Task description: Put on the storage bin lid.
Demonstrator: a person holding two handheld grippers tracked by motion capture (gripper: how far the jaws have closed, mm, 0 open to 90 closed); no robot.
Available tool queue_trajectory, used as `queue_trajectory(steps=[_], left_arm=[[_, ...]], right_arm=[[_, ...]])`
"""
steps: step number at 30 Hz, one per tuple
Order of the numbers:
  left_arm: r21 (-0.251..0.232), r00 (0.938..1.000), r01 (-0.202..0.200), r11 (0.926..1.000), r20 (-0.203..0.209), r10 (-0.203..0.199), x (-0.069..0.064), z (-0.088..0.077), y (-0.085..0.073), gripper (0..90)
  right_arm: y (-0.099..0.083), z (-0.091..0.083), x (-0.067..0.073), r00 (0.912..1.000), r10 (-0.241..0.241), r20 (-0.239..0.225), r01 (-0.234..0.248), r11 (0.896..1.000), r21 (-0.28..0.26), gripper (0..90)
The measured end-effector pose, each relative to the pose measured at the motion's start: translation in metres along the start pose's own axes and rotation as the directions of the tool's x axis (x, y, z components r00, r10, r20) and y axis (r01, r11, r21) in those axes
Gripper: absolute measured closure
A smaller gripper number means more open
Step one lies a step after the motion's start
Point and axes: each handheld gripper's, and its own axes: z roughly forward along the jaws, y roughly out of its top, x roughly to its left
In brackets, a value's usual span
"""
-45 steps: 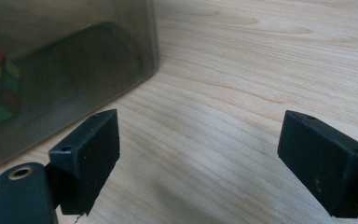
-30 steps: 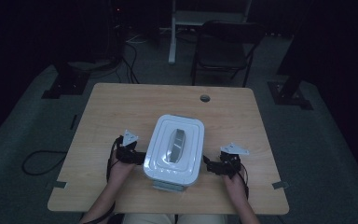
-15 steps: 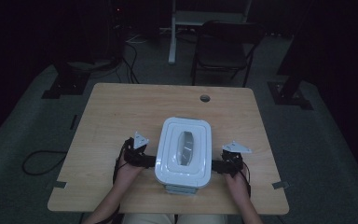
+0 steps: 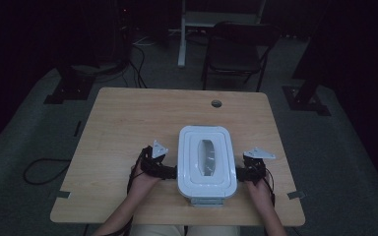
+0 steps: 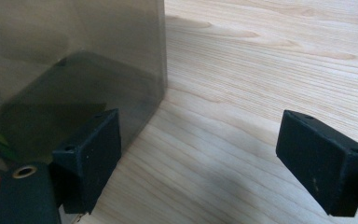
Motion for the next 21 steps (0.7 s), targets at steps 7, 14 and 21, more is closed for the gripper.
queue_trajectory(steps=[7, 14, 21], left_arm=[[-0.013, 0.9998, -0.012, 0.9998, 0.012, 0.013, -0.007, 0.003, 0.003, 0.5], [-0.049, 0.9997, -0.005, 0.9988, 0.026, 0.006, -0.002, 0.003, 0.001, 0.5], [-0.079, 0.9985, -0.001, 0.9969, 0.054, 0.005, 0.002, 0.001, -0.003, 0.6]], right_arm=[[-0.004, -0.005, -0.007, 0.9998, 0.022, -0.002, -0.022, 1.000, -0.002, 13.9], [-0.008, -0.004, -0.009, 0.9998, 0.021, 0.004, -0.021, 1.000, -0.009, 13.1], [-0.012, -0.004, -0.011, 0.9993, 0.034, 0.017, -0.034, 0.999, -0.010, 13.1]])
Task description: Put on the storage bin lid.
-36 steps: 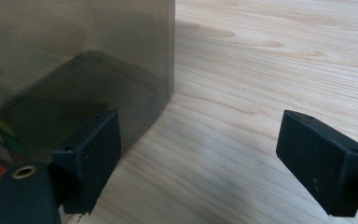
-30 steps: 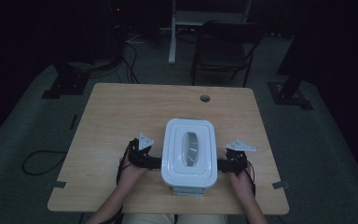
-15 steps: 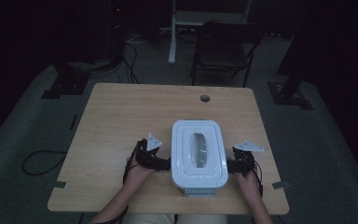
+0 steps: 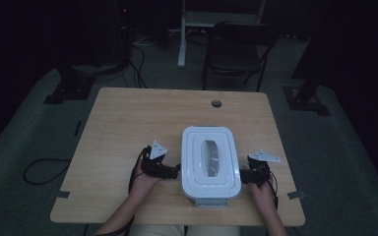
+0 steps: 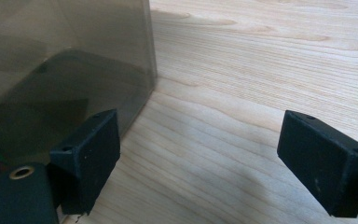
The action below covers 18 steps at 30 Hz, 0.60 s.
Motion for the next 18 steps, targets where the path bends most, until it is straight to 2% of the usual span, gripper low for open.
queue_trajectory(steps=[5, 18], left_arm=[[-0.003, 0.9998, -0.018, 0.9998, -0.006, 0.018, 0.000, -0.003, -0.002, 0.5], [-0.008, 0.9983, 0.036, 0.9993, -0.045, -0.036, 0.027, -0.018, -0.011, 0.5]], right_arm=[[-0.001, -0.001, -0.002, 1.0000, 0.005, 0.001, -0.005, 1.000, -0.001, 13.1], [-0.003, -0.013, -0.010, 0.9993, 0.012, 0.036, -0.012, 1.000, -0.011, 13.0]])
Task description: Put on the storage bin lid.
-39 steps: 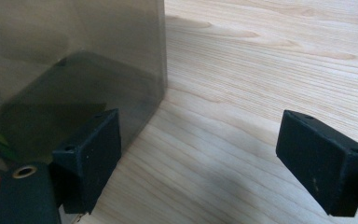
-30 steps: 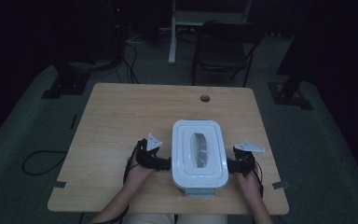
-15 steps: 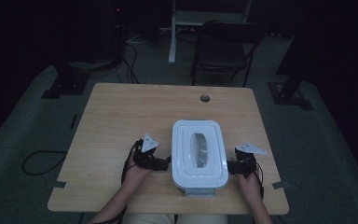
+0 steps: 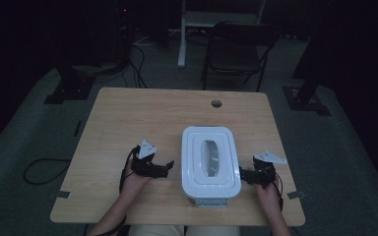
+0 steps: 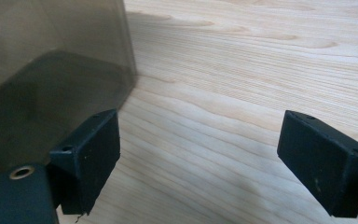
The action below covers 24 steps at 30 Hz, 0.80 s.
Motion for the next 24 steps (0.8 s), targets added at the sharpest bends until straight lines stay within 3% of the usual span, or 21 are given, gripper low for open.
queue_trajectory(steps=[14, 24], left_arm=[[0.012, 0.9937, 0.076, 0.9971, -0.084, -0.074, 0.039, -0.023, -0.015, 0.5], [0.005, 0.9760, 0.140, 0.9901, -0.169, -0.137, 0.071, -0.049, -0.033, 0.6]], right_arm=[[-0.008, -0.012, -0.018, 0.9972, 0.033, 0.067, -0.033, 0.999, 0.004, 13.0], [-0.020, -0.024, -0.035, 0.9886, 0.071, 0.132, -0.072, 0.997, 0.001, 13.0]])
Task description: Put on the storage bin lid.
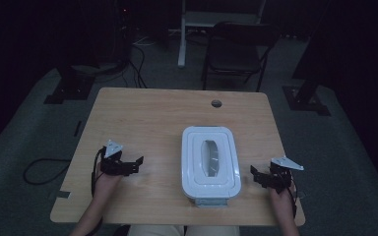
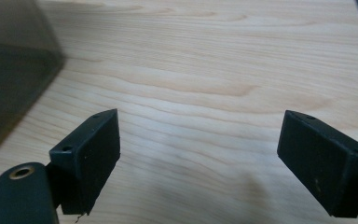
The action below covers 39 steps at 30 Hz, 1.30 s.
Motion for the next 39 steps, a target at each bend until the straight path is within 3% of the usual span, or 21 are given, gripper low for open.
queue_trajectory(steps=[6, 11, 18, 25, 28, 30, 35, 39], left_arm=[[0.006, 0.9986, 0.036, 0.9993, -0.039, -0.036, 0.014, -0.016, -0.007, 0.5], [0.019, 0.9934, 0.078, 0.9967, -0.085, -0.076, 0.027, -0.026, -0.014, 0.5], [0.098, 0.9829, 0.128, 0.9870, -0.146, -0.113, 0.042, -0.031, -0.027, 0.5], [0.137, 0.9545, 0.193, 0.9715, -0.255, -0.154, 0.050, -0.037, -0.036, 0.5], [0.135, 0.9450, 0.215, 0.9671, -0.278, -0.172, 0.054, -0.039, -0.041, 0.6], [0.149, 0.9433, 0.216, 0.9649, -0.287, -0.167, 0.056, -0.039, -0.044, 0.6], [0.164, 0.9419, 0.192, 0.9676, -0.307, -0.135, 0.054, -0.039, -0.049, 0.6], [0.173, 0.9393, 0.180, 0.9684, -0.323, -0.117, 0.052, -0.039, -0.049, 0.6]], right_arm=[[-0.005, -0.003, -0.010, 0.9983, 0.015, 0.055, -0.016, 1.000, 0.009, 13.0], [-0.009, -0.003, -0.015, 0.9951, 0.044, 0.088, -0.045, 0.999, 0.017, 13.0], [-0.011, -0.002, -0.016, 0.9931, 0.046, 0.108, -0.050, 0.998, 0.035, 13.0], [-0.010, 0.001, -0.013, 0.9928, 0.026, 0.117, -0.033, 0.998, 0.057, 13.2], [-0.010, 0.001, -0.012, 0.9925, 0.025, 0.120, -0.033, 0.997, 0.069, 13.3], [-0.010, 0.002, -0.012, 0.9922, 0.022, 0.123, -0.033, 0.996, 0.081, 13.4], [-0.009, 0.005, -0.009, 0.9901, 0.000, 0.140, -0.015, 0.994, 0.110, 13.5], [-0.009, 0.006, -0.011, 0.9911, 0.020, 0.132, -0.036, 0.993, 0.116, 13.6]])
